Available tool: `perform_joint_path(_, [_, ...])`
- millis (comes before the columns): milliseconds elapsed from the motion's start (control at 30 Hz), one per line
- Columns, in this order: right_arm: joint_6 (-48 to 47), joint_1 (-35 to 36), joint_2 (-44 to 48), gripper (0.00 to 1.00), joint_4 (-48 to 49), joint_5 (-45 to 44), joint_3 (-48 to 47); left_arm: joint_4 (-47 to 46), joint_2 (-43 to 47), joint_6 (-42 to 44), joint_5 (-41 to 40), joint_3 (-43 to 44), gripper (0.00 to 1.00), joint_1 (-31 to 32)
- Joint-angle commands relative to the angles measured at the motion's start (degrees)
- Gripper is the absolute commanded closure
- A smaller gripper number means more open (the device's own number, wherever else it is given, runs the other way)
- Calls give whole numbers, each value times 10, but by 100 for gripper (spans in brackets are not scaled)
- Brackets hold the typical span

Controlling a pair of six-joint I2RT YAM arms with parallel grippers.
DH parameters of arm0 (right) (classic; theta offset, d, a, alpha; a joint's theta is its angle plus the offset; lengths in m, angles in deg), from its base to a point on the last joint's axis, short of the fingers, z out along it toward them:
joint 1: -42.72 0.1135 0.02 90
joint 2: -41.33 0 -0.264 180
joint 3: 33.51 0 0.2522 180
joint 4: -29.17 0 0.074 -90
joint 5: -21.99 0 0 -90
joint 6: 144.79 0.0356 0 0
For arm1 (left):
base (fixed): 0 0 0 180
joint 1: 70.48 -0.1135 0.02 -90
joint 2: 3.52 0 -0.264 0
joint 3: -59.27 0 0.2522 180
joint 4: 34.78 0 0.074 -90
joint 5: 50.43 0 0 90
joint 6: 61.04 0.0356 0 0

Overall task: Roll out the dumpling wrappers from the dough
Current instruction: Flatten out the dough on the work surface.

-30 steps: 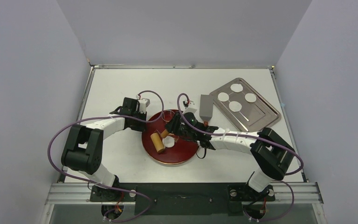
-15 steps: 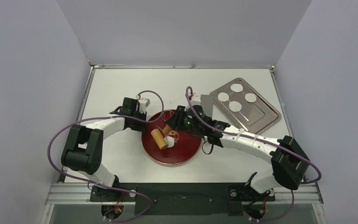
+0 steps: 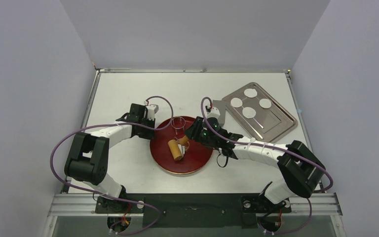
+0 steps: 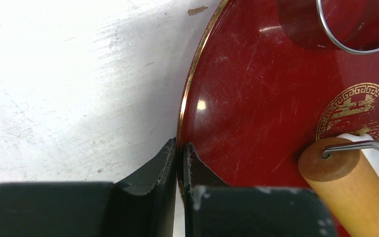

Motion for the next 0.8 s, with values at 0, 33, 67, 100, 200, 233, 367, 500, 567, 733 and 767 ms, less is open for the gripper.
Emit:
perform_joint_path(0, [-52, -22, 5, 100, -89, -111, 60, -15, 21, 18, -18, -4, 100, -3])
perform_joint_path(33, [-51, -24, 11, 100, -90, -115, 65, -16, 21, 17, -18, -3, 100, -4])
perform_joint_path(67, [-51, -24, 14, 100, -89, -116, 74, -15, 21, 16, -19, -2, 100, -4])
perform_joint_path(100, [-51, -24, 19, 100, -90, -119, 77, -15, 21, 17, -19, -2, 100, -4])
perform_joint_path(200, [-57, -27, 37, 100, -108, -129, 83, -15, 22, 17, -21, -3, 100, -4])
perform_joint_path(233, [-61, -27, 40, 100, -116, -137, 83, -15, 21, 17, -21, -3, 100, -4])
perform_joint_path(367, [-65, -27, 51, 100, -131, -148, 86, -15, 22, 17, -21, -3, 100, -4])
perform_joint_path(500, [-52, -19, 28, 100, -100, -137, 78, -16, 24, 17, -20, -3, 100, -4])
perform_joint_path(567, [-47, -6, 1, 100, -83, -134, 62, -15, 25, 17, -19, -4, 100, -4])
perform_joint_path(733, [-31, 44, -77, 100, -59, -125, 19, -18, 30, 18, -20, -8, 100, -4])
perform_joint_path(767, [-30, 55, -87, 100, -56, -124, 10, -18, 30, 18, -20, -8, 100, -4])
